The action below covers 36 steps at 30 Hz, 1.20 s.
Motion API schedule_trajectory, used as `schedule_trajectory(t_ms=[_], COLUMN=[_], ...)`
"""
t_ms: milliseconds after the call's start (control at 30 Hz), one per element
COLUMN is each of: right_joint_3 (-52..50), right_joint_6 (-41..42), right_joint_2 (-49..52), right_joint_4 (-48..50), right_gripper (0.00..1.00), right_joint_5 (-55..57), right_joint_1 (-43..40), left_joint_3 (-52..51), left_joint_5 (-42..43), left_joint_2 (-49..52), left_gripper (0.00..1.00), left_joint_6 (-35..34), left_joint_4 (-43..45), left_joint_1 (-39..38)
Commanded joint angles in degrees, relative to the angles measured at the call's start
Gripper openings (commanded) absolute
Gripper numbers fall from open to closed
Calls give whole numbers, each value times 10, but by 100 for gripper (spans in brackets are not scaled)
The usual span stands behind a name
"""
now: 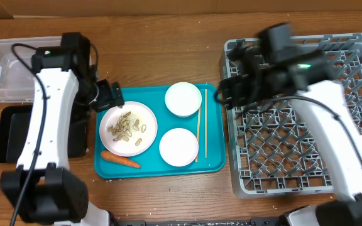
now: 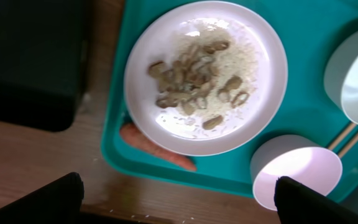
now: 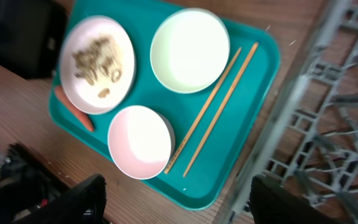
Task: Sort waste into correct bins and load items into the dishwasher
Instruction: 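Reach right gripper to the near white bowl and grasp its rim, then carry the near bowl with right gripper into the dish rack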
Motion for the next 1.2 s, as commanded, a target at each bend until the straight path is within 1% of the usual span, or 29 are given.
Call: schedule_trajectory(t_ms=[0,200,400,733,833,900,933,1000,1033,1067,1100,1167], right_joint_3=[5,-3,-36,-131,-148,-156,-158,-158,-158,-158,-158,-157], right_joint_6=[44,67,83,111,121,133,143,167,176,181,182,182], right_joint_2=[52,136,184,187,187,187,187,187,187,187,187,187], right_joint_4=[4,12,17,91,109,119,122,126,128,129,133,139], right_gripper=[73,61,60,58,54,48,44,28,17,9,4,4], right_joint_5=[87,92,90,72,73,75,82,108,118,122,122,122], right_joint_1=[53,98,116,160,172,177,178,178,178,177,177,177], left_joint_3=[9,9,9,9,9,9,9,9,9,9,9,9], left_joint_5=[-70,-79,-78,-79,-79,-79,-79,-79,-79,-79,-79,-79], left_joint_2=[-71,-121,-124,-123,-123,-123,-123,-123,-123,-123,-123,-123], left_gripper=[100,100,100,100,100,100,100,100,100,100,100,100], left_joint_6=[-49,-56,-57,-59,-59,-59,-58,-58,-59,-58,-58,-58], left_joint_4=[-23,-49,-48,-31,-30,-27,-27,-25,-24,-21,-18,-12], left_joint_1=[24,50,54,54,54,54,54,54,54,54,54,54])
